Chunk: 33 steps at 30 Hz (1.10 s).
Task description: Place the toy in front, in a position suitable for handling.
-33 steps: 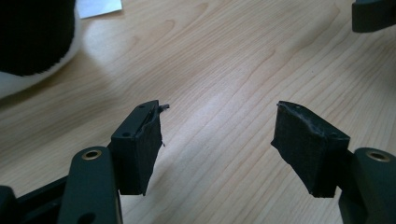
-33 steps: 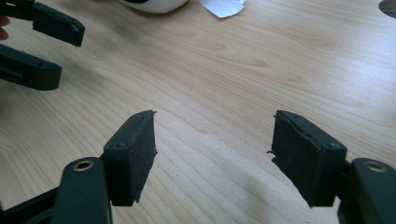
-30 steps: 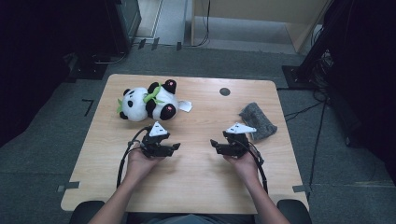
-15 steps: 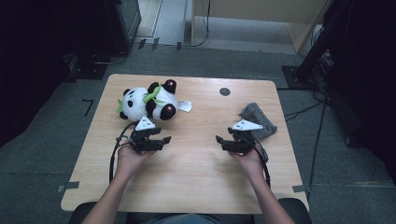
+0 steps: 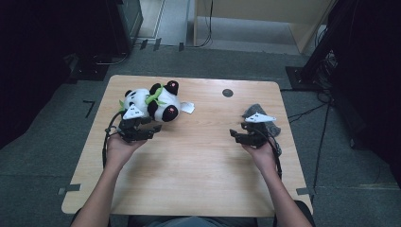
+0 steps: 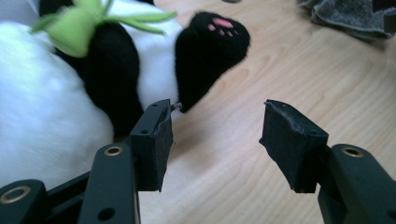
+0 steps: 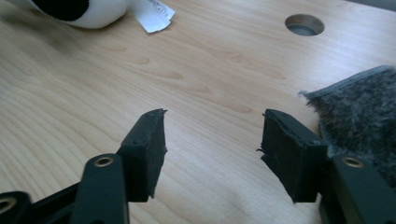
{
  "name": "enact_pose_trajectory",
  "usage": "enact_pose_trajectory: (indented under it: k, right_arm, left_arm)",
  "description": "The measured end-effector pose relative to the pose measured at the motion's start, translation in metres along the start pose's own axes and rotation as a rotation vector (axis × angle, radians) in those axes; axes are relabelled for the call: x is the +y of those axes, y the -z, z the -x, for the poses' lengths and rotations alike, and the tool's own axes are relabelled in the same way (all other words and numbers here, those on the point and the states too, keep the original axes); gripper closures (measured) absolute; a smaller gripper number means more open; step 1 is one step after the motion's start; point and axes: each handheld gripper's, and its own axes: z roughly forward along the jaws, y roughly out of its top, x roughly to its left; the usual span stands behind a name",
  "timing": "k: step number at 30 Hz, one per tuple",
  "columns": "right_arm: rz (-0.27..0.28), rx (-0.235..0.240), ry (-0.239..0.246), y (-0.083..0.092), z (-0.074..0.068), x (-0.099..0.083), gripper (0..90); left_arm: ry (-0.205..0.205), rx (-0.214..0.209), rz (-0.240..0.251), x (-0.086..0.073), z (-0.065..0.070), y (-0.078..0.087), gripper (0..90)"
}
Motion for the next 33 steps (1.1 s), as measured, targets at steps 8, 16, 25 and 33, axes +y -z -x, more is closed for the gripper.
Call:
enact_pose_trajectory:
  k: [8,16,25,33]
  right_arm:
    - [0.028,-0.015,-0.003,-0.001,0.009,0.002,44.0]
    - [0.068,-0.071,-0.027,-0.002,0.028,0.008,42.8]
    - [0.063,-0.075,-0.073,-0.003,0.040,0.007,42.3]
    - [0.079,-0.115,-0.053,-0.003,0.043,0.008,43.0]
  left_arm:
    - [0.043,0.024,0.049,0.015,-0.020,0.003,41.7]
    - [0.050,0.056,0.043,0.026,-0.034,0.002,39.1]
    - [0.025,0.089,0.030,0.039,-0.045,-0.004,34.5]
    - [0.060,0.079,0.022,0.044,-0.058,-0.019,44.9]
